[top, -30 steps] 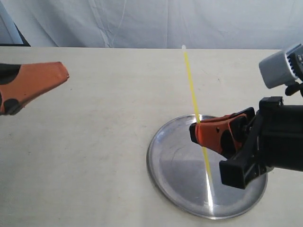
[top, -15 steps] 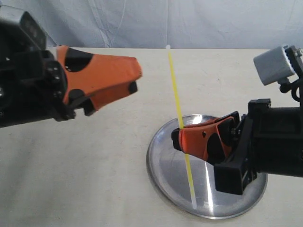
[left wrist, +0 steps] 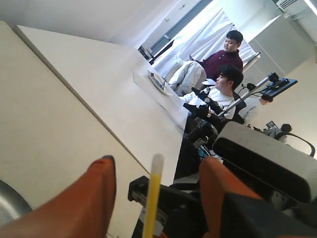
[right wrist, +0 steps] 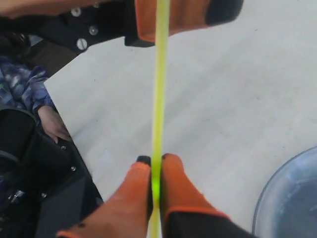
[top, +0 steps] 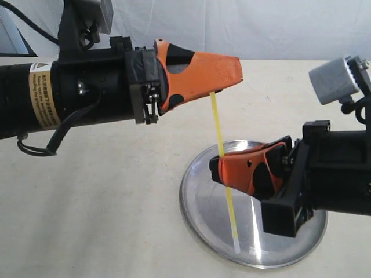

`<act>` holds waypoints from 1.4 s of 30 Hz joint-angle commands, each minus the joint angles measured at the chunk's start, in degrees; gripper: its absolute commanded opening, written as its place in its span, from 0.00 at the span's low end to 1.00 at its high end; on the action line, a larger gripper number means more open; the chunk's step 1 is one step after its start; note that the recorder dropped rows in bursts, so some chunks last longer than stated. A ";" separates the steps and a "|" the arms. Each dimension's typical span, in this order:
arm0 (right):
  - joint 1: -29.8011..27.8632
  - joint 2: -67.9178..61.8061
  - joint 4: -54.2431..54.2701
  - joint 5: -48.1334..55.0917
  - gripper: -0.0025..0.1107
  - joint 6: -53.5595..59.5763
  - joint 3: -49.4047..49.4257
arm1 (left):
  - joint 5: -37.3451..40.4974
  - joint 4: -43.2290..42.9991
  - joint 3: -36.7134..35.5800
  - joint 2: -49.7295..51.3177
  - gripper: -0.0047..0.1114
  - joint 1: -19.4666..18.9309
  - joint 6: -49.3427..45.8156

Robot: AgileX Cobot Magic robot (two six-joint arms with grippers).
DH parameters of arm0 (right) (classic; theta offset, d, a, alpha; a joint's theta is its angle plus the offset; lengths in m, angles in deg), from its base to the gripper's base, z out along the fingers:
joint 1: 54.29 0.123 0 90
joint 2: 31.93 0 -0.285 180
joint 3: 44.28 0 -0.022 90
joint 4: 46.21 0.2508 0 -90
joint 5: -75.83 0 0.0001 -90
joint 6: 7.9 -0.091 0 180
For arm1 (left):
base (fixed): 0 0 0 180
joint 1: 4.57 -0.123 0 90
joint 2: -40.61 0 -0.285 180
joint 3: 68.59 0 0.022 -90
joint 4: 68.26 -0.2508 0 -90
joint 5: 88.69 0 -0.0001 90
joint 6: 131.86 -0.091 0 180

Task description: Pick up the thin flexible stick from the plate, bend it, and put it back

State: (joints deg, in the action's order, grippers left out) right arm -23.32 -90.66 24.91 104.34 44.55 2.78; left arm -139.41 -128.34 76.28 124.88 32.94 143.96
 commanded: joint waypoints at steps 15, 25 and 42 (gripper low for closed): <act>-0.17 -0.24 1.41 -0.81 0.01 1.82 -1.95 | 0.73 0.83 0.87 0.56 0.04 0.40 -9.29; -0.17 -0.24 -7.55 1.30 0.53 -0.97 -1.95 | -3.03 4.45 0.87 0.56 0.04 0.40 -11.04; -0.17 -9.18 -27.16 -12.17 0.02 -11.58 -1.95 | -13.48 6.72 0.87 0.56 0.04 0.40 -8.16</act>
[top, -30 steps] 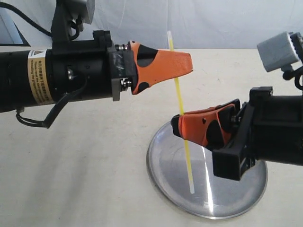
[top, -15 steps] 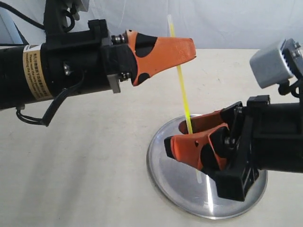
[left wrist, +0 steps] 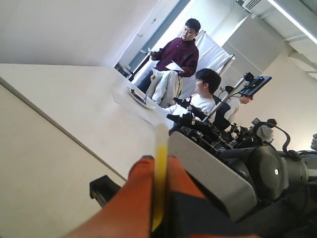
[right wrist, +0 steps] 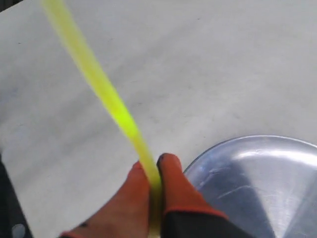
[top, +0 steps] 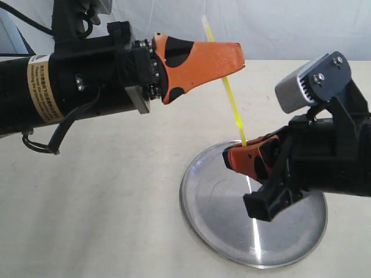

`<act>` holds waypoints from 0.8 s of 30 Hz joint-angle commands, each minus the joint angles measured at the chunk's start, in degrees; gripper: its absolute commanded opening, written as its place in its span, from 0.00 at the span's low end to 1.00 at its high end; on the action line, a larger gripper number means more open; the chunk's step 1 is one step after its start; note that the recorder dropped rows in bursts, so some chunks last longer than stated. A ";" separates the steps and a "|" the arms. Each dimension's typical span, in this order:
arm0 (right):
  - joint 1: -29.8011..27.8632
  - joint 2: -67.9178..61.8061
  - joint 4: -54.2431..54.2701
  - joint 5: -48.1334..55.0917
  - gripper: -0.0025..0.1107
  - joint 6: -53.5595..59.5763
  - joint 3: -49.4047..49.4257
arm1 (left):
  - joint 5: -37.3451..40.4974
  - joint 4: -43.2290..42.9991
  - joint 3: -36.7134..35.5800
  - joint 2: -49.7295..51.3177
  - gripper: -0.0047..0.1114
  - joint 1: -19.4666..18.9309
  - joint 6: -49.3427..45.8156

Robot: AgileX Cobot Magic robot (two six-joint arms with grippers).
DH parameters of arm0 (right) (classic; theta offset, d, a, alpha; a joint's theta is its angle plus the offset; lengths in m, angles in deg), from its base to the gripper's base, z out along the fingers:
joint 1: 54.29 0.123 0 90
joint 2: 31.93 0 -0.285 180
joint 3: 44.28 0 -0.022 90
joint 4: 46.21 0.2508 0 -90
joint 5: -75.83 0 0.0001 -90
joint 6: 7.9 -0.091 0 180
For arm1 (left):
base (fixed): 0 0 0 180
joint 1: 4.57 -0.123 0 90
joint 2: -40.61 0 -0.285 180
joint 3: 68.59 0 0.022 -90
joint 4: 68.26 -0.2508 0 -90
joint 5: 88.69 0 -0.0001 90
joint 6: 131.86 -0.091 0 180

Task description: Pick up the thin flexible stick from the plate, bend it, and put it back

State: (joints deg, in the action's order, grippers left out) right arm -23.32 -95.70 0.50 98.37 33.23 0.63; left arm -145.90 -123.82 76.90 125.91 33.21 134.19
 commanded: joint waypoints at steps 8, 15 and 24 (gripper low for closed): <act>-0.17 -5.49 -2.75 -7.52 0.02 -0.26 -0.03 | 3.49 -3.99 0.25 -0.46 0.04 0.13 -0.99; -0.17 -0.92 0.03 9.11 0.02 -0.26 -0.03 | 19.07 -3.82 0.25 -0.46 0.04 0.13 -9.96; -0.17 8.25 9.22 12.85 0.02 0.86 -0.15 | 23.78 -6.55 0.25 1.29 0.04 0.13 -16.38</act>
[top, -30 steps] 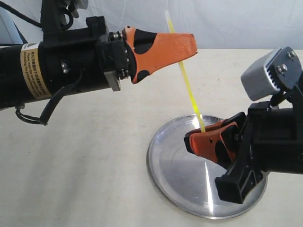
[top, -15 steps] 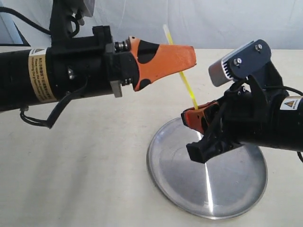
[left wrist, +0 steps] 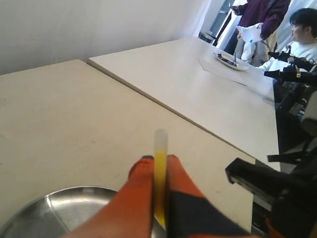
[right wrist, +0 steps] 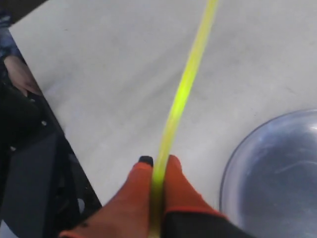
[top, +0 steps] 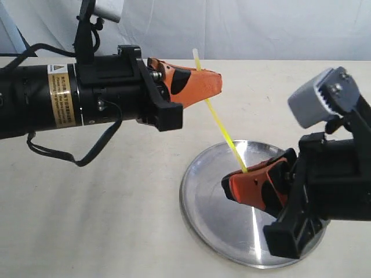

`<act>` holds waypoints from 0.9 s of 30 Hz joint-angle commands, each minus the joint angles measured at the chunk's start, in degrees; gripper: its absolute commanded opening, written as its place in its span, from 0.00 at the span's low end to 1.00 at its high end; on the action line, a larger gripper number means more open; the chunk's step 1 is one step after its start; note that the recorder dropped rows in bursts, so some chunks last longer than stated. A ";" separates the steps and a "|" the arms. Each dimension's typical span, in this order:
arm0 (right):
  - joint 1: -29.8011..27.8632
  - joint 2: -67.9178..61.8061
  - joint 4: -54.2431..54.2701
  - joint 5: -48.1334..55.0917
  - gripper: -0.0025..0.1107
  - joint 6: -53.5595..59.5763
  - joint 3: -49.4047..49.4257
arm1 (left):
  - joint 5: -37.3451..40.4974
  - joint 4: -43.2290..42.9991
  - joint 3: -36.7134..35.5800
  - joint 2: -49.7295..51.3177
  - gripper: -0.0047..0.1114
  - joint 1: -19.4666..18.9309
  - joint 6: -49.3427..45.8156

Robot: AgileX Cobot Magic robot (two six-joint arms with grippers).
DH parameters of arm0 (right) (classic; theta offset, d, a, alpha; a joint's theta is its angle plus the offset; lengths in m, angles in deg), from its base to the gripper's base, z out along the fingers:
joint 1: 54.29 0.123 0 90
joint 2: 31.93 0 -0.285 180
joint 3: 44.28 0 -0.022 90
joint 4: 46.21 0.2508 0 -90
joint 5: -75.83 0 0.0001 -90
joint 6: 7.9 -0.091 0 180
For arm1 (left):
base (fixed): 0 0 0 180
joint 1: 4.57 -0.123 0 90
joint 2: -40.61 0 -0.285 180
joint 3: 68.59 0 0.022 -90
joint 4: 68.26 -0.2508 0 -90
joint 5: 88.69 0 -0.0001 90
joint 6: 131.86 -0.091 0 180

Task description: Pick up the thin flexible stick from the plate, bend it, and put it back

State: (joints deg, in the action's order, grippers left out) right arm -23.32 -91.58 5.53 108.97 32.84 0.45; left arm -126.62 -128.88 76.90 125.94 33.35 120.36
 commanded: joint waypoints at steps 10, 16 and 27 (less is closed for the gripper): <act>-0.17 6.07 2.87 4.45 0.02 1.00 0.04 | 0.47 -2.34 0.25 1.80 0.04 -0.01 -3.35; -0.17 3.29 -6.17 3.47 0.02 -5.35 0.14 | -11.87 -1.39 0.25 0.73 0.04 -0.01 -1.71; -0.17 -2.80 -17.72 -8.33 0.02 -13.87 0.14 | -21.28 -1.95 0.25 -3.28 0.04 -0.01 2.62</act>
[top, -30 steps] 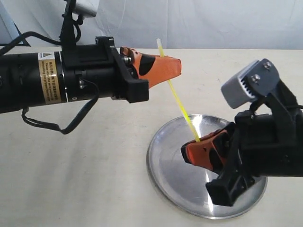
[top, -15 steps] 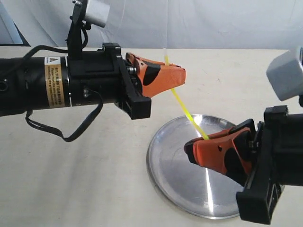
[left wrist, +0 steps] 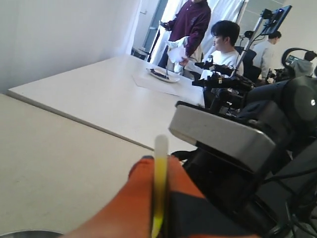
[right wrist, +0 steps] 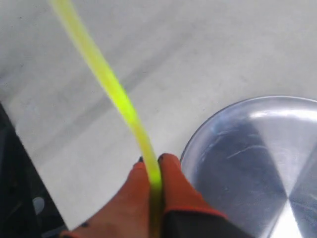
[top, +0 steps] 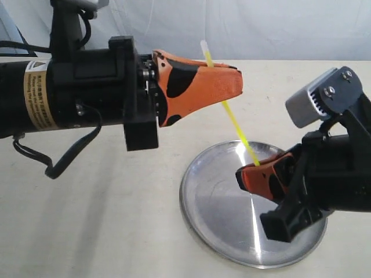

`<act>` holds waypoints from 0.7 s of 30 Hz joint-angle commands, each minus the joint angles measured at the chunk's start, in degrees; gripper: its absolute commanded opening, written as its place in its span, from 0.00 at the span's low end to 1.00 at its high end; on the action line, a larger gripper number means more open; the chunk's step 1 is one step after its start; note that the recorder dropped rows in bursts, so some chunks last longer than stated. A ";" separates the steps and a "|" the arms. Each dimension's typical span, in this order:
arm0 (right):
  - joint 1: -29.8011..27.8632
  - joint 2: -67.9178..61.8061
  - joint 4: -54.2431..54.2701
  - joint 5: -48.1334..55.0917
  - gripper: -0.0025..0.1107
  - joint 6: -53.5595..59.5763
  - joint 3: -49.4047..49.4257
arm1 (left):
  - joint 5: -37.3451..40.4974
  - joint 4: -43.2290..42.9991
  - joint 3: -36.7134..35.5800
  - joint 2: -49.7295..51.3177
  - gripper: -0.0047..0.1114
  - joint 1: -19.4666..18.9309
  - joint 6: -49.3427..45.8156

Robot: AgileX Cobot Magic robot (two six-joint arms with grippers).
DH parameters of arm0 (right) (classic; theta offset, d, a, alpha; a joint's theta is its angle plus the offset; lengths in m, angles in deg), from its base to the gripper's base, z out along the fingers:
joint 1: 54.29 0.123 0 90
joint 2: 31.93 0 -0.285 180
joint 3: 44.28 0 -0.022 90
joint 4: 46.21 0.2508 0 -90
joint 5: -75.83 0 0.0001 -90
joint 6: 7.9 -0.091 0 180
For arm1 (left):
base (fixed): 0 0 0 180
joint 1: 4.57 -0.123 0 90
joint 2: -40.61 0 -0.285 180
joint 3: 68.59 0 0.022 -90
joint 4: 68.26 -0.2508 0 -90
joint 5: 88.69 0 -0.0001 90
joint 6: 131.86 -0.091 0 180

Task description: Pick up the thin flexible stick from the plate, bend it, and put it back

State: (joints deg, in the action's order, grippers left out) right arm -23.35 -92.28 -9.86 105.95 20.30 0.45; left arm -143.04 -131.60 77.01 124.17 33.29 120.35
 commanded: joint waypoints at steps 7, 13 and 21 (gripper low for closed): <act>-0.14 -4.97 -2.38 -15.33 0.02 -1.33 0.14 | -3.42 -4.13 0.14 -1.51 0.04 0.05 3.83; -0.14 -5.04 -2.81 -11.11 0.02 -1.33 0.14 | 8.67 -3.99 0.14 -1.51 0.04 0.05 3.67; -0.14 -3.11 1.36 4.05 0.02 0.64 0.14 | 23.02 2.64 0.14 -1.51 0.04 0.05 -4.68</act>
State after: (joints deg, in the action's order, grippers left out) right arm -23.24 -96.74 -10.77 103.02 19.48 0.33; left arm -125.89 -133.23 77.01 123.03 33.42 119.25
